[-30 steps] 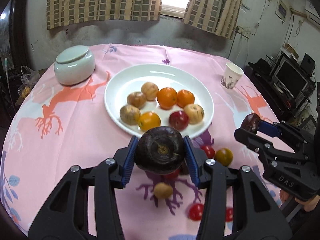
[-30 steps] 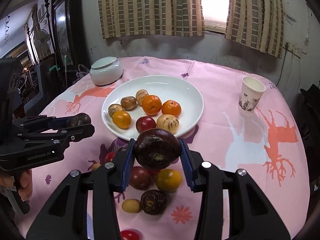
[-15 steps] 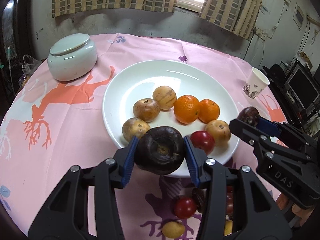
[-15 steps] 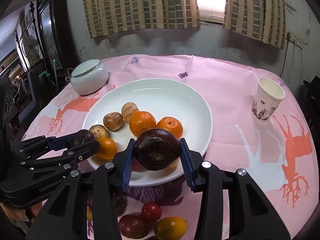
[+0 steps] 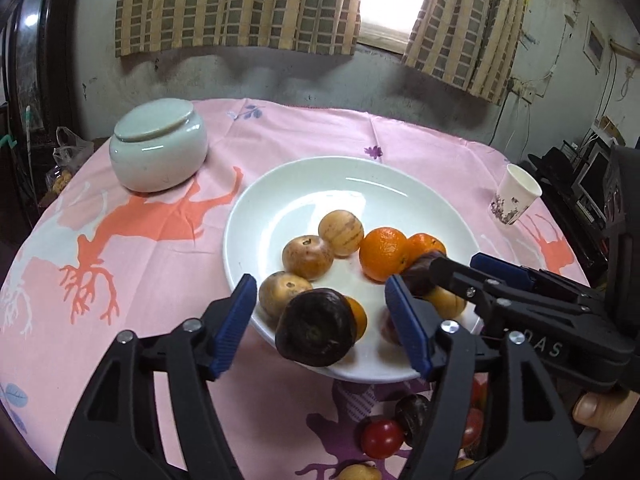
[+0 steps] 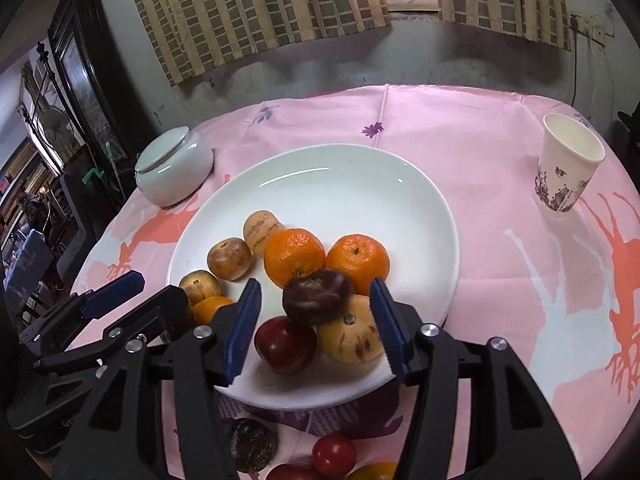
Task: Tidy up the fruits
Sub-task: 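Carry both dark purple fruits onto the white plate and open both tools, then grasp a red tomato with the left tool while the right tool grasps another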
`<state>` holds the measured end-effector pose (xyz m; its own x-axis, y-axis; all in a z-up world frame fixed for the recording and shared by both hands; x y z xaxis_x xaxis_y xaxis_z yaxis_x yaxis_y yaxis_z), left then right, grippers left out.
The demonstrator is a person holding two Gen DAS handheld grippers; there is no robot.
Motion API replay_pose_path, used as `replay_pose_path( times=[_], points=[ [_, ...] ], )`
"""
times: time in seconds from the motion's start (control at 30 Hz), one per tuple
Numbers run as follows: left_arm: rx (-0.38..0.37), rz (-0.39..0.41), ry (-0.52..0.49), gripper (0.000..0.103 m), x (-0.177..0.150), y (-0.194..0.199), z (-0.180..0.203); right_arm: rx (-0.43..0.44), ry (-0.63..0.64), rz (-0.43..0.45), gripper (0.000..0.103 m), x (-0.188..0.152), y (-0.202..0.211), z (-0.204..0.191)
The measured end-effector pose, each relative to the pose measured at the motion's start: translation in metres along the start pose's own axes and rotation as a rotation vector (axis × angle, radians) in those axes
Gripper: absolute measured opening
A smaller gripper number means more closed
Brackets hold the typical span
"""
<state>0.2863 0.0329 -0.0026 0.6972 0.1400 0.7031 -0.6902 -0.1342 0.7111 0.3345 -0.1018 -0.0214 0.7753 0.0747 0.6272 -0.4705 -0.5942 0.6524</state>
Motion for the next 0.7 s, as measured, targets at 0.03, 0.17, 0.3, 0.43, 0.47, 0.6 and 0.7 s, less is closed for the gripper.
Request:
replay_pose_path(
  times=[0.03, 0.17, 0.3, 0.43, 0.47, 0.6, 0.7],
  points=[
    [0.003, 0.004, 0.002, 0.073, 0.000, 0.003, -0.001, 0.006, -0.002, 0.010, 0.060, 0.000, 0.003, 0.000],
    [0.017, 0.031, -0.021, 0.074, -0.003, 0.018, -0.003, 0.020, -0.021, 0.026, 0.060, -0.003, 0.019, 0.004],
    [0.016, 0.042, -0.049, 0.080, -0.014, 0.035, 0.000, 0.014, -0.031, 0.020, 0.061, -0.014, 0.040, 0.009],
    [0.001, 0.042, -0.064, 0.087, -0.029, 0.053, 0.002, 0.013, -0.037, 0.029, 0.067, -0.033, 0.069, 0.015],
    [-0.006, 0.037, -0.066, 0.088, -0.034, 0.057, 0.003, 0.006, -0.026, 0.025, 0.067, -0.037, 0.074, 0.015],
    [-0.031, 0.023, -0.069, 0.090, -0.053, 0.072, 0.004, -0.034, 0.045, 0.003, 0.068, -0.058, 0.098, 0.012],
    [-0.032, 0.022, -0.081, 0.090, -0.067, 0.081, 0.007, -0.037, 0.028, 0.011, 0.070, -0.074, 0.112, 0.015]
  ],
)
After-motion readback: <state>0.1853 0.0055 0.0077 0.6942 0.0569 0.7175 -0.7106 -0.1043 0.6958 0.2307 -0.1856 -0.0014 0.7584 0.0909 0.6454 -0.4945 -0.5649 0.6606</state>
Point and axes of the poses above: each gripper's, at about its wrist camera, not at the fingertips, and y roughly against the way its jaws point, z to its right, x to its top, the point moved 6 cm from there along -y, roughly the way its jaws point, and after that the axes turned 13 degrees about x, right-handed, at the moved point
